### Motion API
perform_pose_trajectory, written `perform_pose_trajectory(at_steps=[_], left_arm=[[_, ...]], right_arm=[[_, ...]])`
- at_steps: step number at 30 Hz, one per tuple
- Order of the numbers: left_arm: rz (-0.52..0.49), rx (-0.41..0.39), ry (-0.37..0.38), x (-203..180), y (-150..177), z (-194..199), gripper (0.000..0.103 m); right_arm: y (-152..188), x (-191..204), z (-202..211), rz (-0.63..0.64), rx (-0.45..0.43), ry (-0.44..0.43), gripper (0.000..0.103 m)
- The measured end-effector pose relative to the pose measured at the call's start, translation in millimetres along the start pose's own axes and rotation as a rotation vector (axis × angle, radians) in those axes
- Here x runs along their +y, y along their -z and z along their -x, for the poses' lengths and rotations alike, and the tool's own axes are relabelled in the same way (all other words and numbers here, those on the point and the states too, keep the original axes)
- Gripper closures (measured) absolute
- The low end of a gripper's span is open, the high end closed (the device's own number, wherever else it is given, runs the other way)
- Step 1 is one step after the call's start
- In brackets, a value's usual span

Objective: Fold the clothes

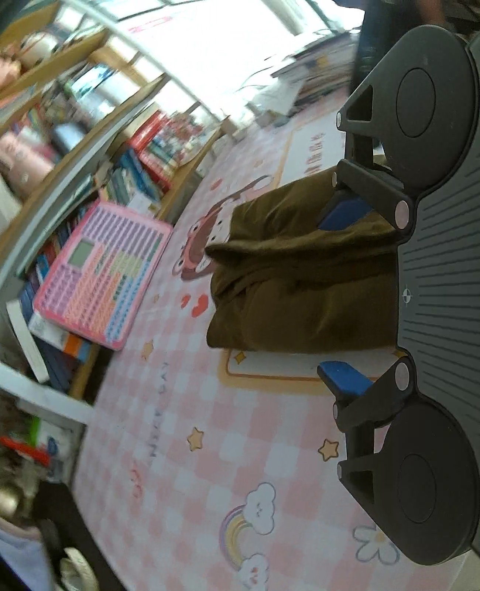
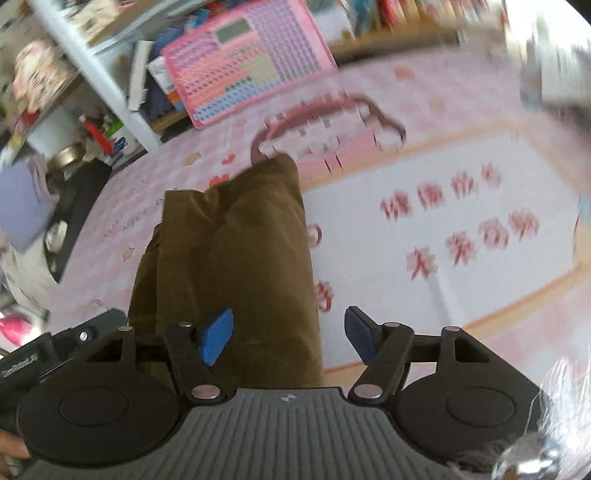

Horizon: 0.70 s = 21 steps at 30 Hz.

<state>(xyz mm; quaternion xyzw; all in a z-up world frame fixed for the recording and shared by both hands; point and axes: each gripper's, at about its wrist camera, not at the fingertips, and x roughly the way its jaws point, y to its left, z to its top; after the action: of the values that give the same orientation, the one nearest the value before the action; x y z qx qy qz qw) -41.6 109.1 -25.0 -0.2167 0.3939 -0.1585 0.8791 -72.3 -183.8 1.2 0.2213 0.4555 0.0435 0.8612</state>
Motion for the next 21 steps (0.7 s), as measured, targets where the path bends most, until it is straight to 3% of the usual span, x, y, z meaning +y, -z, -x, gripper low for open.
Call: perform_pose_trajectory(at_steps=[4,8,12,21], left_arm=[[0.042,0.048,0.007,2.2,-10.2,-21.2,0.023],[-0.01,0.086,-0.032,-8.3,-12.9,-34.8,0.02],[-0.05,0.101,-0.056,-16.4,-14.6,-42.1,0.015],[0.009,0.13,-0.009,-7.4,-15.3,-55.1,0.013]], right_arm=[[-9.7,-11.9,-16.2,-0.071,0.043,-0.041,0.041],[-17.5,-15.2,-30.1,-0.124,0.075,-0.101,0.043],[-21.3,-11.5,-39.2,-0.123,0.081,-0.105,0.043],[-25.9,-16.3,-51.9,-0.156,0.099,-0.149,0.043]])
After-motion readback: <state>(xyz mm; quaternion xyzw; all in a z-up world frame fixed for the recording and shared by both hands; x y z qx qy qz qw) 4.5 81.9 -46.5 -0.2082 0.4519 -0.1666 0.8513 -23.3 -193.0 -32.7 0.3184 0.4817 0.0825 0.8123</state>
